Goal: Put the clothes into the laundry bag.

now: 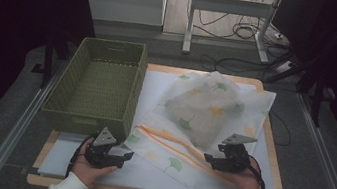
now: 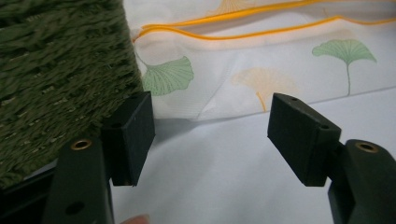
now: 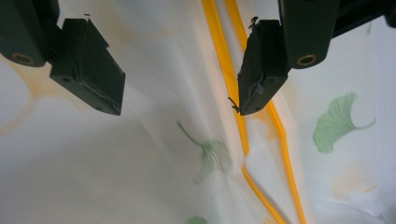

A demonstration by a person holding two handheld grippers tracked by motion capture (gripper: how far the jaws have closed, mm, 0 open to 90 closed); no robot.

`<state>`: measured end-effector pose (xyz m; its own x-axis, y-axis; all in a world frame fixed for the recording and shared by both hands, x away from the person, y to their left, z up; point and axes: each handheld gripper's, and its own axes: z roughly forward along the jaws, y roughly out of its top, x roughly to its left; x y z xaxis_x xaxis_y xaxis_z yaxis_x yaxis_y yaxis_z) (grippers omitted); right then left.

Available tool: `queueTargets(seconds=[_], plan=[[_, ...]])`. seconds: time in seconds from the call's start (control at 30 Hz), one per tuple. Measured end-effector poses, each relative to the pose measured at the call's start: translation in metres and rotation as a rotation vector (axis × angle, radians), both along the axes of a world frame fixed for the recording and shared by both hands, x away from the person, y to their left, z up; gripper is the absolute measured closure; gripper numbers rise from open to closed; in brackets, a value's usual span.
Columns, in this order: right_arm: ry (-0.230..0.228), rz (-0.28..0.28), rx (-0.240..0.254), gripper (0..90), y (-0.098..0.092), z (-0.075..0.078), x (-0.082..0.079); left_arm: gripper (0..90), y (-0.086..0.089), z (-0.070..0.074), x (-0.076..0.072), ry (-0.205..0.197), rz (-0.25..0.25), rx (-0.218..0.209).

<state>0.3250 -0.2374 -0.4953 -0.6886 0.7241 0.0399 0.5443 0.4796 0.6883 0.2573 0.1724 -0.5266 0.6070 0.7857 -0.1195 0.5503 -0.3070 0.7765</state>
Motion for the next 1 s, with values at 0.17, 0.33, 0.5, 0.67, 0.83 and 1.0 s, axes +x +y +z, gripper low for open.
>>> queueTargets(seconds=[0.17, 0.33, 0.5, 0.67, 0.83, 1.0], plan=[[-0.023, -0.030, 0.023, 31.3, -0.023, -0.002, -0.012, 30.1, -0.001, -0.001, 0.002, 0.001, -0.005, 0.011], [0.001, -0.046, 0.010, 30.3, -0.042, -0.012, -0.017, 29.5, 0.000, -0.004, 0.004, 0.010, 0.008, 0.020], [0.003, -0.044, 0.001, 29.9, -0.047, -0.014, -0.013, 29.5, -0.001, -0.005, 0.005, 0.010, 0.028, 0.019], [0.001, -0.038, 0.007, 29.8, -0.046, -0.012, -0.012, 29.5, 0.000, -0.005, 0.003, 0.009, 0.030, 0.023], [-0.011, -0.044, 0.008, 29.6, -0.046, -0.011, -0.011, 29.4, 0.003, -0.005, 0.004, 0.011, 0.031, 0.018], [-0.018, -0.061, 0.009, 25.3, -0.043, -0.012, -0.007, 29.4, 0.003, -0.007, 0.008, 0.018, 0.032, 0.023]])
